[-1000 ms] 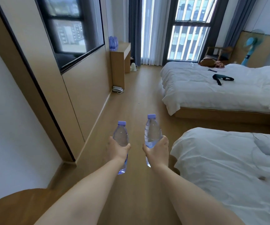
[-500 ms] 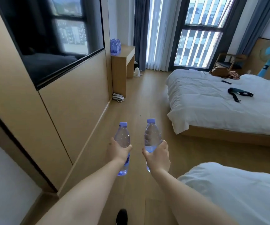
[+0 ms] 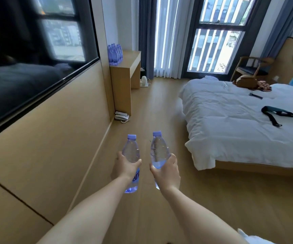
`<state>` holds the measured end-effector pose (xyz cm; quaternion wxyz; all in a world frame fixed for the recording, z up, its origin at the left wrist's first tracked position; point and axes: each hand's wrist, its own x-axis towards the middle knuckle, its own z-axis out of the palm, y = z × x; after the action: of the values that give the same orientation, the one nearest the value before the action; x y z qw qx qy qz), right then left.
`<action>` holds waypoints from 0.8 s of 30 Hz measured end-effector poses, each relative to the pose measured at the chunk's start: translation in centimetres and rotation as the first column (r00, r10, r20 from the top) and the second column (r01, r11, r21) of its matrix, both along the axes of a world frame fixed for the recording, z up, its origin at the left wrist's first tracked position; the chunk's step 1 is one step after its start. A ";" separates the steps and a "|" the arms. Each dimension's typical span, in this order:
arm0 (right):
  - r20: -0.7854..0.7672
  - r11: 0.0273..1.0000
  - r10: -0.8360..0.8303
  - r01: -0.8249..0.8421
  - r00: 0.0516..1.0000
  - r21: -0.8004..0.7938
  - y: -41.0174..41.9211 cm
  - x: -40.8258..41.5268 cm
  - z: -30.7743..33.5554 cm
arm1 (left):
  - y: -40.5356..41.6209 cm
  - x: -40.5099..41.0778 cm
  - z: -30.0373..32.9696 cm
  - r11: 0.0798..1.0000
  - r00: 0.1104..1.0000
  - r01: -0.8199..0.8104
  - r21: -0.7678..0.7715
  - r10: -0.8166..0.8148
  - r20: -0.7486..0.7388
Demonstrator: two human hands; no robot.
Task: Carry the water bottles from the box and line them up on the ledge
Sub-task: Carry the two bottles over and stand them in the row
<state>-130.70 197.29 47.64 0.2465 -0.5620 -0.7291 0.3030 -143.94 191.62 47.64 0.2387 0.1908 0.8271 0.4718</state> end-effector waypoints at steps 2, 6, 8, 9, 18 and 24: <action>0.009 1.000 0.002 -0.002 1.000 -0.010 4.6 -1.6 -0.8 | 4.5 -1.5 -0.4 1.000 1.000 -0.013 -0.020 0.013 -0.001; -0.017 1.000 -0.017 0.017 1.000 -0.011 15.3 -4.9 -1.7 | 14.5 -4.6 -0.8 0.989 0.998 -0.058 -0.133 0.053 -0.038; -0.028 0.999 -0.027 0.026 0.999 -0.028 21.0 -6.2 -1.5 | 19.8 -6.1 -0.5 0.988 0.998 -0.040 -0.152 0.034 -0.045; -0.031 0.999 -0.029 0.028 0.999 -0.032 23.8 -6.8 -1.3 | 22.3 -6.9 -0.2 0.987 0.998 -0.031 -0.157 0.023 -0.054; -0.067 0.996 -0.057 0.052 0.996 -0.073 43.7 -13.8 0.6 | 42.1 -15.3 2.2 0.994 0.998 -0.027 -0.106 0.021 -0.059; -0.062 0.995 -0.028 0.022 0.998 -0.094 55.7 -21.6 -1.1 | 55.0 -23.0 0.2 0.996 0.999 0.001 -0.088 -0.006 -0.051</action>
<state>-152.27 253.01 46.54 0.2468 -0.5722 -0.6988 0.3511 -166.99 246.57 47.84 0.2267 0.1936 0.8525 0.4294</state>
